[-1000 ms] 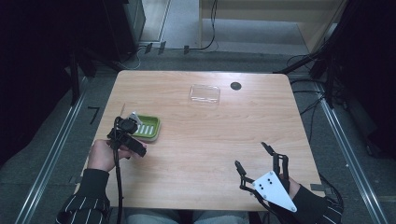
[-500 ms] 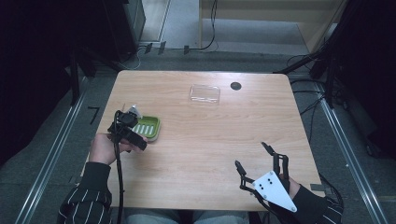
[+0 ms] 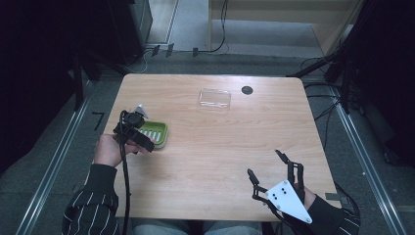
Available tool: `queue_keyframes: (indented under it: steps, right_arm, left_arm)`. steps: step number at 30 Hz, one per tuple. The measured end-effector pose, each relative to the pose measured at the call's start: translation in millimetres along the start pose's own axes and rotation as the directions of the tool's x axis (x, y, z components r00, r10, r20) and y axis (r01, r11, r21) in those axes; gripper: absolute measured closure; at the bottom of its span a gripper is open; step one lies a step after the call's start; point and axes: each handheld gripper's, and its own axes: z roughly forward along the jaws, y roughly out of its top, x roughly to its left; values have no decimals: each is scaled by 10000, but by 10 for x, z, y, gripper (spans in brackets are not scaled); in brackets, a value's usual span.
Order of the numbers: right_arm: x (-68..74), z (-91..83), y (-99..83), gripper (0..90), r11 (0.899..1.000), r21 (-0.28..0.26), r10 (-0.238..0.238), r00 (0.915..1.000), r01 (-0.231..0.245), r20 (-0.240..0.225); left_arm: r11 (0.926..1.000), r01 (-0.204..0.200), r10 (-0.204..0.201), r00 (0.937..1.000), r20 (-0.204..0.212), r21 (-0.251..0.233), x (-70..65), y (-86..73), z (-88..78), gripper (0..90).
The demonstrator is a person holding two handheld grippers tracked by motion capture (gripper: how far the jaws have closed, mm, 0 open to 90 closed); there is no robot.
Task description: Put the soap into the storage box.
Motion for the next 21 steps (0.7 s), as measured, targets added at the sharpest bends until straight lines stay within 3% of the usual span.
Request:
queue_keyframes:
  steps: [21]
  right_arm:
    - [-7,-10,-5,133,10000,78,14,10000,-14,54]
  left_arm:
    - [9997,-22,25,9999,125,-239,39,179,-33,140]
